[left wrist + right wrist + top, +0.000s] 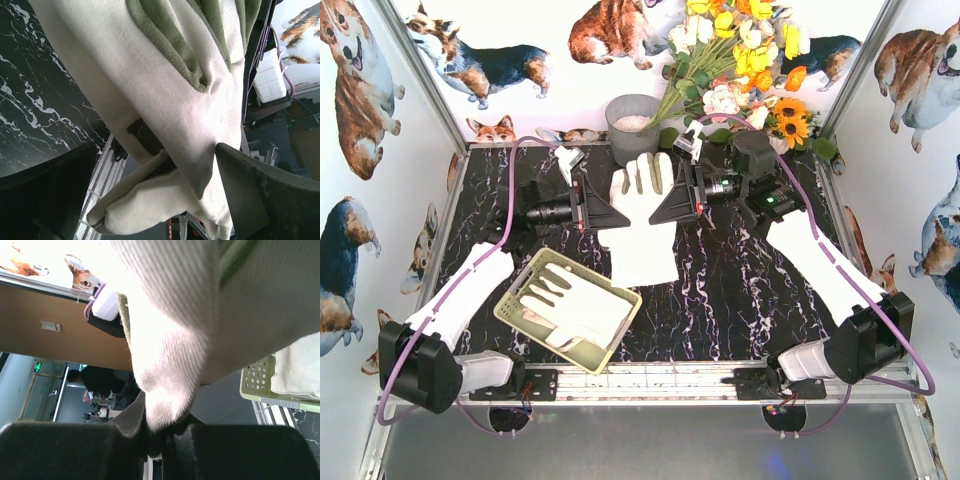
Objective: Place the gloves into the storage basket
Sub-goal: Place the glove in the bin.
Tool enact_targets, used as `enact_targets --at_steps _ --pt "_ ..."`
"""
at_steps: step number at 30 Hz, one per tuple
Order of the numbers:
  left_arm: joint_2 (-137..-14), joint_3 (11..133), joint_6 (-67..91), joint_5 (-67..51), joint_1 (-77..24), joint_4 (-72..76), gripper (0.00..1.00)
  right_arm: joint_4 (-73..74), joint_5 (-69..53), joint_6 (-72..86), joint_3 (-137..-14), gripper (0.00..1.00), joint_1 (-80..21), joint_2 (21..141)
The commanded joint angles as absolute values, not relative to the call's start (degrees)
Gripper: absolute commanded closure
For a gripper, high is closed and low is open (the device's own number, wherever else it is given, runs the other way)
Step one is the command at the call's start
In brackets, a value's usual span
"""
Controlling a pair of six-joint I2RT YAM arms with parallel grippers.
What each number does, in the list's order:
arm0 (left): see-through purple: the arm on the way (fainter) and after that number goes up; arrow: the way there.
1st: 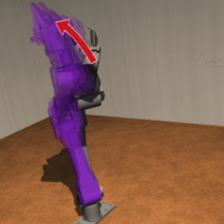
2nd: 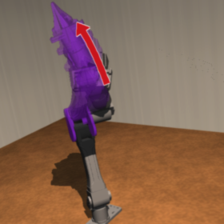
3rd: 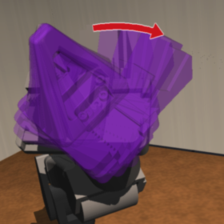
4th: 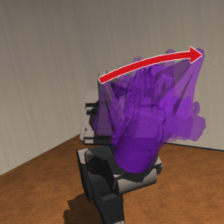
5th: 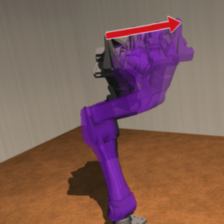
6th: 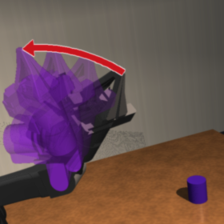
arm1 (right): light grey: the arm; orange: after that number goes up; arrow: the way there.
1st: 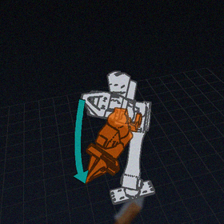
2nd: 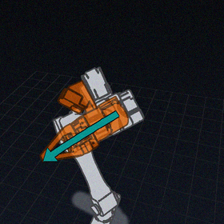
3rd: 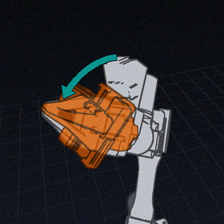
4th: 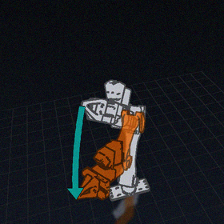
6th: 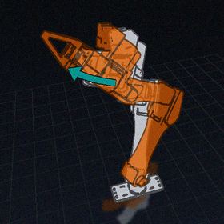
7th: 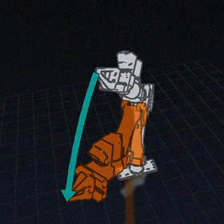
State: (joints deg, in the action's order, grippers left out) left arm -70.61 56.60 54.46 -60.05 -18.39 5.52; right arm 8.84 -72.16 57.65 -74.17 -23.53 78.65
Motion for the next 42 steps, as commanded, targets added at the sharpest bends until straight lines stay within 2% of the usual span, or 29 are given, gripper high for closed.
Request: enact_targets --at_steps 1,6,10,15,21,28,33,38,42 --pt "-70.99 57.74 54.85 -62.29 -18.06 8.58 0.00 -0.99 -74.76 63.33 -74.33 1.00 -23.82 76.53" --pt "-71.53 57.62 58.59 -65.30 -18.51 12.92 0.00 -2.73 -75.39 63.88 -73.88 1.00 -23.82 77.15" --pt "-70.17 57.76 60.16 -67.23 -18.71 14.02 0.05 -1.06 -74.86 61.77 -73.02 1.00 -23.84 77.72" --pt "-68.57 55.81 60.29 -65.40 -18.69 13.45 0.17 4.76 -74.62 56.43 -73.14 1.00 -23.82 78.20" --pt "-67.57 54.27 61.34 -62.33 -18.71 14.32 0.44 13.59 -73.60 49.33 -74.11 1.00 -23.75 78.31" --pt "-66.85 52.94 62.58 -61.91 -18.65 15.16 0.59 19.03 -72.72 45.14 -74.89 1.00 -23.73 77.97" --pt "-66.36 52.44 63.70 -62.77 -18.67 15.93 0.71 28.42 -70.59 38.30 -76.85 1.00 -23.80 78.45" --pt "-66.03 51.77 64.37 -63.41 -18.91 15.93 0.75 33.87 -69.18 33.82 -78.23 1.00 -23.82 78.99" --pt "-65.51 51.64 64.35 -63.52 -19.01 15.55 0.83 36.90 -67.27 31.15 -78.78 1.00 -23.82 79.35"
